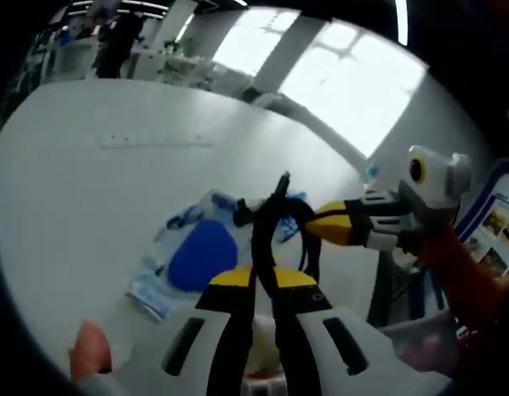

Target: Arrange the tabletop items into an orderly group along one side of the table until the central work area is clear of visible clutter.

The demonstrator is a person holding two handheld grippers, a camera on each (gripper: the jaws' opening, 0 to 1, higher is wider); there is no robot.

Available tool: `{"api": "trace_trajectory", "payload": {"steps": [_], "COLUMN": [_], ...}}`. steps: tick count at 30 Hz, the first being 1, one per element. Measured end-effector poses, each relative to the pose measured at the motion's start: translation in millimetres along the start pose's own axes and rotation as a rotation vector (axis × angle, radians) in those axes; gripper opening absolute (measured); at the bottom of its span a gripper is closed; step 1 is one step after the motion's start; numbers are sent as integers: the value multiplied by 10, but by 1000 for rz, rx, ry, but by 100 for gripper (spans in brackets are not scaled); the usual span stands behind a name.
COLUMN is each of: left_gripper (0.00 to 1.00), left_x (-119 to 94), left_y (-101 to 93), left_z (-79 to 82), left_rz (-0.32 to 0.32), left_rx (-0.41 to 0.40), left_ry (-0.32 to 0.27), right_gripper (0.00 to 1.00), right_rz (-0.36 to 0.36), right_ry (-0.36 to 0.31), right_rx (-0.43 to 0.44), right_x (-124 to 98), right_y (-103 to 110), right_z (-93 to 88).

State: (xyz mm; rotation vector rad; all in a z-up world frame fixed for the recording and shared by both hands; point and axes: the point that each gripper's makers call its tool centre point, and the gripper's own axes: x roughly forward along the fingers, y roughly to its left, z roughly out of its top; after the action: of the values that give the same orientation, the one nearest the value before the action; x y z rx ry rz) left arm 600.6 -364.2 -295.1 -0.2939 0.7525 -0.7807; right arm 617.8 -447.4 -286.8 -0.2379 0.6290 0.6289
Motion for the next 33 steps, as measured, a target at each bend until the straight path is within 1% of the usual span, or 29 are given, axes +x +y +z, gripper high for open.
{"api": "trace_trajectory", "payload": {"steps": [7,13,17,24,28,33], "left_gripper": [4,4,4,4,4,4], "left_x": [213,374,480,617,689,764], "left_y": [-281,-438,-501,-559,-525,-462], "left_z": [-94,-156,-219,-360,-440,-549], "left_rz": [-37,-56,-64,-65,-50,-16], "left_rx": [27,52,66,91,106,134], "left_ry": [36,73,103,156,188,236], "right_gripper": [5,5,5,5,5,5], "right_rz": [-37,-61,-71,-73,-65,-47], "right_ry": [23,41,55,99,122,155], "right_rx": [12,32,45,69,88,111], "right_x": [-219,-352,-408,-440,-406,-341], "right_y": [-171,-300,-349,-408,-413,-388], "right_z": [-183,-346,-446,-658,-769,-915]}}
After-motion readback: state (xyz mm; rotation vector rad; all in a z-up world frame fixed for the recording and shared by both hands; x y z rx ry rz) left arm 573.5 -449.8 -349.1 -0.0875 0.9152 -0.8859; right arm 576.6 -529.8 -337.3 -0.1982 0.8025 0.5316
